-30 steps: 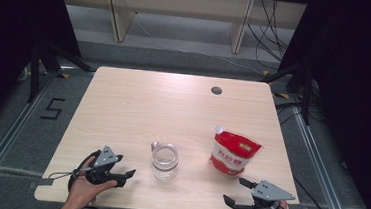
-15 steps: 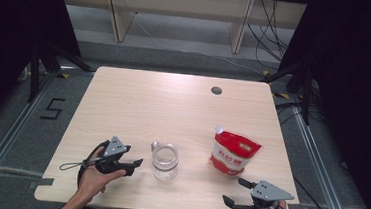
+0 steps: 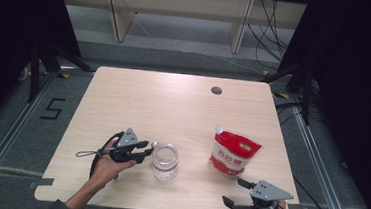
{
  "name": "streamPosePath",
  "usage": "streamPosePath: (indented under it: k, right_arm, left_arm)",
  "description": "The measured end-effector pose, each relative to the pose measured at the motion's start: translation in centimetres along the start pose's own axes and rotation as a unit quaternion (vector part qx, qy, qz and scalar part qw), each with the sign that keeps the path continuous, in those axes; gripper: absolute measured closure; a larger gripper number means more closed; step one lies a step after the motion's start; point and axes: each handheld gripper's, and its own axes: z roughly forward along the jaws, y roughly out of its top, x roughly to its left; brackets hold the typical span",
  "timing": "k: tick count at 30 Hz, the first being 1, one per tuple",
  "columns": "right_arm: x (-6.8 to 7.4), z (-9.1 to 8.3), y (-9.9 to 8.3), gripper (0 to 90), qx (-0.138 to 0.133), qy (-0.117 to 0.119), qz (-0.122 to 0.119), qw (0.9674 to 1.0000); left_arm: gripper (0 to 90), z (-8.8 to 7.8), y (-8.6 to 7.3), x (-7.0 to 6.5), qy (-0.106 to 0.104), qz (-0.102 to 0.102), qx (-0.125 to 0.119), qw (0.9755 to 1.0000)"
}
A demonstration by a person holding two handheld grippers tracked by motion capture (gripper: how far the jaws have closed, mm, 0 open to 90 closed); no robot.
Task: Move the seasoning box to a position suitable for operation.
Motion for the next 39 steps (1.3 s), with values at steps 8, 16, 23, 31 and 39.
streamPosePath:
  k: [8,16,23,31,39]
  right_arm:
    - [0.0,0.0,0.0,22.7,-0.001,-0.002,-0.002,1.0000]
    - [0.0,0.0,-0.1,23.0,0.003,0.007,0.006,1.0000]
    - [0.2,-0.1,-0.1,23.1,0.002,-0.002,0.013,0.9999]
    - [0.1,0.0,-0.1,23.4,0.001,-0.003,0.010,0.9999]
    - [0.0,0.0,-0.1,23.8,0.001,-0.003,0.000,1.0000]
  left_arm:
    - [75.4,1.1,0.5,0.0,-0.005,0.040,0.004,0.9992]
    - [85.6,0.9,0.4,-0.5,-0.010,0.042,0.009,0.9990]
    - [85.0,0.0,0.0,-1.2,0.006,0.021,0.016,0.9996]
    - [81.9,-1.6,-0.7,-1.9,0.003,0.023,0.022,0.9995]
    - [79.0,-3.0,-1.6,-3.1,-0.002,0.023,0.027,0.9994]
